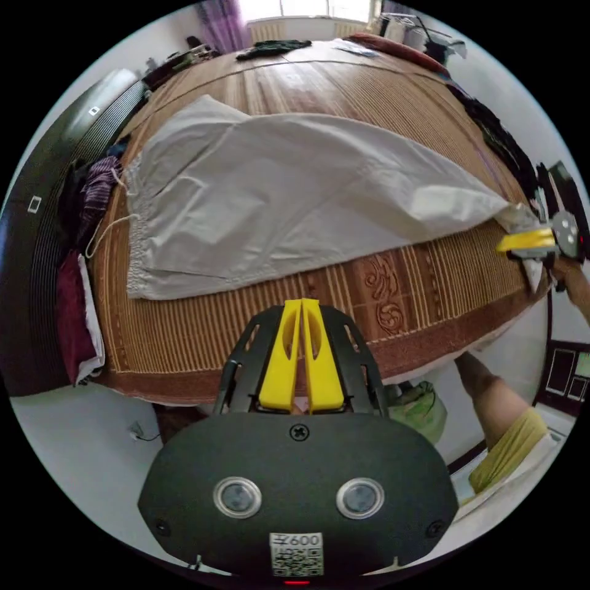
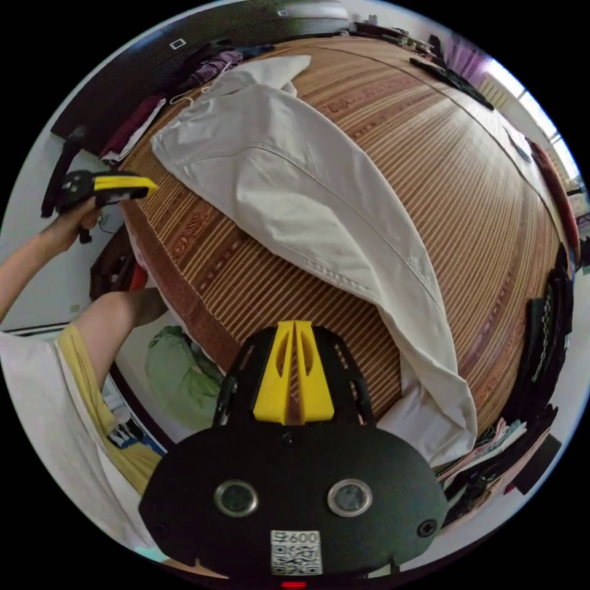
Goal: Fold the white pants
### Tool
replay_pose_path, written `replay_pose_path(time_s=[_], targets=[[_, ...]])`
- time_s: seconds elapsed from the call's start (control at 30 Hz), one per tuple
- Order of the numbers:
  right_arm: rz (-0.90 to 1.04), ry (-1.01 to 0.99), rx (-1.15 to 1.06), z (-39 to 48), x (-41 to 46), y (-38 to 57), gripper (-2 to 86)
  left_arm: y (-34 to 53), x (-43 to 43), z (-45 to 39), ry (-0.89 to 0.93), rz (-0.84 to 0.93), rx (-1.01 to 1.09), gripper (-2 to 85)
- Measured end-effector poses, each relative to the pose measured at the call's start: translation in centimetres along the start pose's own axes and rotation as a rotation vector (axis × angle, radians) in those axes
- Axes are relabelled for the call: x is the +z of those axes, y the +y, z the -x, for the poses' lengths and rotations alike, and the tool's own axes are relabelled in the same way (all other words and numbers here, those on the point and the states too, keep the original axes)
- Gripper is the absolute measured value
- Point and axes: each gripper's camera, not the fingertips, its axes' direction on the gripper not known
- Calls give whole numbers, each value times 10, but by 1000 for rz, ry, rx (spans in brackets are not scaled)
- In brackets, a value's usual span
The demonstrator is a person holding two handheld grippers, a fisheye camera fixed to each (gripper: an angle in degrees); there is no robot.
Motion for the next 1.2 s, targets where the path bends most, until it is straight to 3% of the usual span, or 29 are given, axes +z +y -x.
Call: replay_pose_path(time_s=[0.1,0.27,0.4,0.5,0.63,0.9,0.97,1.07,1.2], targets=[[-18,8,63,-38,7,14,-9,-15,7,-7,-26,45,84,8],[3,1,135,-87,22,48,-9,-38,-11,13,-160,46,45,6],[-38,27,119,-116,17,62,-9,-57,-21,62,-114,67,-42,6],[-37,48,130,-137,20,64,-9,-62,-25,126,46,52,-164,7],[-67,3,166,-177,11,79,-9,-55,-44,156,17,-45,79,8],[0,95,-119,-207,5,87,-9,-73,-59,232,106,-25,77,8],[-4,31,-150,-230,7,92,-9,-75,-60,235,75,-30,98,8],[-32,-115,-101,-275,0,105,-9,-71,-70,221,-63,-41,296,7],[-86,-121,-194,-297,1,125,-9,-100,-71,211,-152,130,421,6]])
